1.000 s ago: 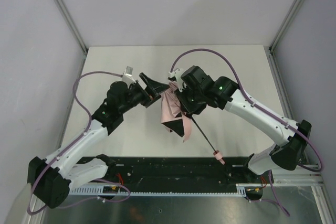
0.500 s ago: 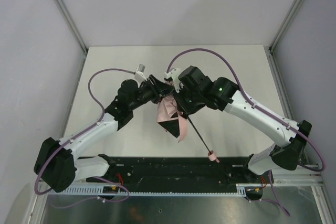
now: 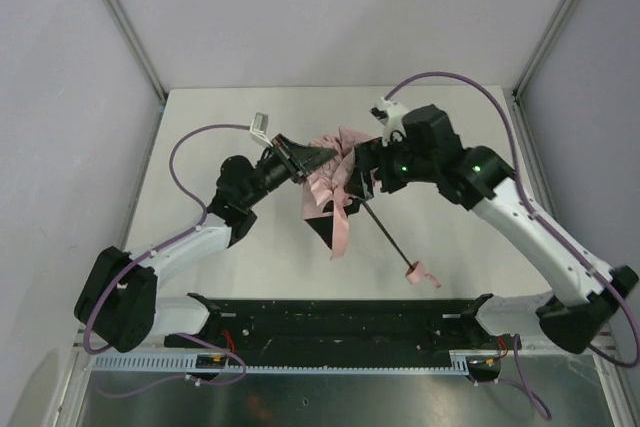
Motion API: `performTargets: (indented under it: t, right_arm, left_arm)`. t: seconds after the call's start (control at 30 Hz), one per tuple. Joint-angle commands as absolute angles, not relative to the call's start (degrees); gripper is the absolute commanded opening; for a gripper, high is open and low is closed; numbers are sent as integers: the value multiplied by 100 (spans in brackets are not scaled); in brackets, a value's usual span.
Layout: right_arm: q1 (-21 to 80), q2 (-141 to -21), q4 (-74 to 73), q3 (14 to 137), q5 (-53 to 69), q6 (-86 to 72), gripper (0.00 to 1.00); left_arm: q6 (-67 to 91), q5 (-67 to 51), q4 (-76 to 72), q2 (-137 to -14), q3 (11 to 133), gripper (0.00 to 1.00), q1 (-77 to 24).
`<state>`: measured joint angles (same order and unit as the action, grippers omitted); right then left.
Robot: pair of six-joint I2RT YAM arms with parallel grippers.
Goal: Put away the umbrella
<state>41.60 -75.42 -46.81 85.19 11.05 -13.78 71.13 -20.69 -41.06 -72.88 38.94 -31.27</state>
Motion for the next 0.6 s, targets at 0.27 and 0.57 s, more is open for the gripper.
performTargets:
  t: [0.27,0.57]
  right_arm:
    - [4223,-5817,-2569,7162,1431,-2758,99]
    - [5555,-5535,-959,6026,211,-2560,99]
  left_arm:
    - [7670,-1228,-7435,-7546,4113,0,-2884]
    - [7750,-185,-7763,-7496,4333,0,-2950]
